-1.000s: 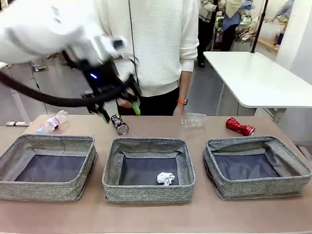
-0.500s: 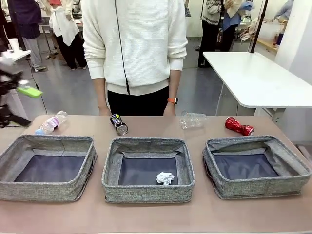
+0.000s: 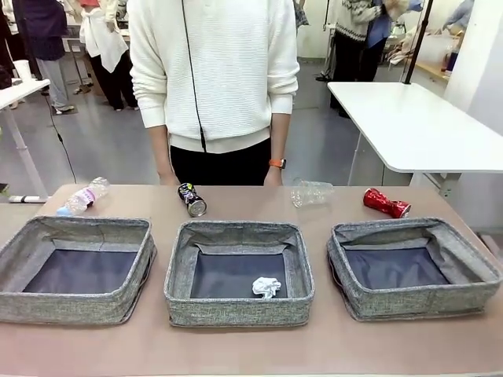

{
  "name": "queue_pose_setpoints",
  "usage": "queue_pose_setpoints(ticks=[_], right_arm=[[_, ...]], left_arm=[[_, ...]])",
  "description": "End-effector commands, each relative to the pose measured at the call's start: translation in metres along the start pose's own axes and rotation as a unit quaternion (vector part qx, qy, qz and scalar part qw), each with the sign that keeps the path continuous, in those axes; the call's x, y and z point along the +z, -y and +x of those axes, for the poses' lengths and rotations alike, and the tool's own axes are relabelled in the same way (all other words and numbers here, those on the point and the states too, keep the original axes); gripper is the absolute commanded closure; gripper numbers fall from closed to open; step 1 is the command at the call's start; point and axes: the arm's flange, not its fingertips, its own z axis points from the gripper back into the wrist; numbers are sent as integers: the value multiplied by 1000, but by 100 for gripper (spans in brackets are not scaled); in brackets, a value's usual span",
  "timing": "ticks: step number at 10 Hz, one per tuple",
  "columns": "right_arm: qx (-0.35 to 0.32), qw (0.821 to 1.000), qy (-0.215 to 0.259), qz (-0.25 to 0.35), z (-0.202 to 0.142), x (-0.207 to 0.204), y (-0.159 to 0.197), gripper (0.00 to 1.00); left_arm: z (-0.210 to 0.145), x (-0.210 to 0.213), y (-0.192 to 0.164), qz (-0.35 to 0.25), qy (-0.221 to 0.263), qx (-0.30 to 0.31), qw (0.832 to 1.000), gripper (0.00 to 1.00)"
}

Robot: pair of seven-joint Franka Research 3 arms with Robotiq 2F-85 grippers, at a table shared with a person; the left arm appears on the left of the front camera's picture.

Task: Sort the waste into the appropriate baskets.
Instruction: Place the picked waste into the Fabric basket indicated by the person, then pick up the waste item pointed out by the person.

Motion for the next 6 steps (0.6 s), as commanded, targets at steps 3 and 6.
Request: queue_pose_setpoints(ticks=[3,6], right_arm=[[12,1000,8,8,2,-1,0,0],[12,1000,8,8,2,-1,0,0]], left_arm=[[-4,-1,9,4,-1,-17,1000,0],[-4,-1,9,4,-1,-17,1000,0]])
